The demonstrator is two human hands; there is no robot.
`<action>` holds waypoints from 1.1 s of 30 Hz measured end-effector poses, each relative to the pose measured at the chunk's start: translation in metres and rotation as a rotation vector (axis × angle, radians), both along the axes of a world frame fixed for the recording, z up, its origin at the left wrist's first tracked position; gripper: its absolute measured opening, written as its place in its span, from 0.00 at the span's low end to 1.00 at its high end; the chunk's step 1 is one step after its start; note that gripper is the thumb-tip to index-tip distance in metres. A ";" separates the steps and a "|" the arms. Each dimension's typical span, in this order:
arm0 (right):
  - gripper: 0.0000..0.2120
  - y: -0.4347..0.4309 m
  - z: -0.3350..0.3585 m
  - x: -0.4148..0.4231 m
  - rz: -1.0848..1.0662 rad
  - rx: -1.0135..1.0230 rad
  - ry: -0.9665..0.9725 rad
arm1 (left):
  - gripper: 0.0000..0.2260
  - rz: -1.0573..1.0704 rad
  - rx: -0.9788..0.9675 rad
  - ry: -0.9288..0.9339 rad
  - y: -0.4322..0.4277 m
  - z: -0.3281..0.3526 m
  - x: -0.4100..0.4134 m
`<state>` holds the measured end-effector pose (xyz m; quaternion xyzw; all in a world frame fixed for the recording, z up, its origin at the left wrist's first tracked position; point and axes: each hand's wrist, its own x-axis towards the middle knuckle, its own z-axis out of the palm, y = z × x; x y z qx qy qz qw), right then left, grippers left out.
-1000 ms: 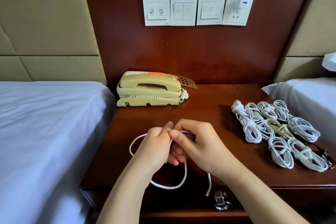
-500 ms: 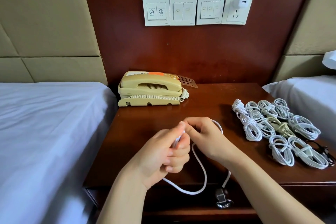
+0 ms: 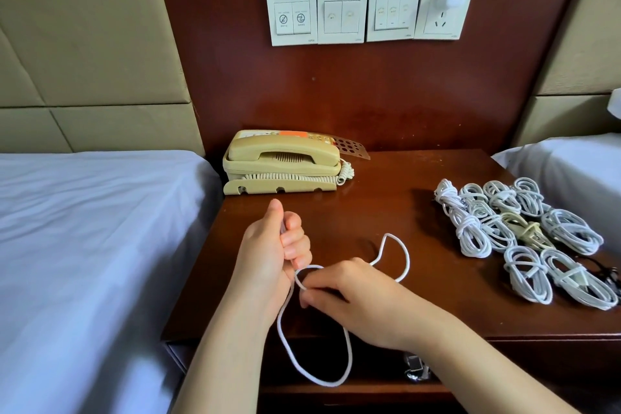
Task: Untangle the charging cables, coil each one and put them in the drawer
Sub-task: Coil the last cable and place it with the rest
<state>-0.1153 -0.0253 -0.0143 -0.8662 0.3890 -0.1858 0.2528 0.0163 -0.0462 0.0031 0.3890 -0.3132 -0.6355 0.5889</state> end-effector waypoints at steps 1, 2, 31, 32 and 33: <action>0.11 0.002 0.002 0.001 0.010 -0.015 -0.005 | 0.21 0.029 -0.004 -0.047 -0.002 -0.001 0.000; 0.11 0.004 0.005 0.002 0.020 -0.022 -0.017 | 0.21 0.051 -0.007 -0.097 -0.003 -0.003 0.000; 0.17 -0.022 -0.010 -0.010 -0.191 0.130 -0.229 | 0.26 -0.285 -0.097 0.036 0.015 0.002 -0.005; 0.15 -0.016 -0.009 -0.008 -0.178 0.103 -0.142 | 0.27 -0.233 -0.085 0.082 0.012 0.004 -0.002; 0.12 -0.011 -0.008 -0.006 -0.155 0.092 -0.093 | 0.27 -0.190 -0.065 0.112 0.009 0.006 0.001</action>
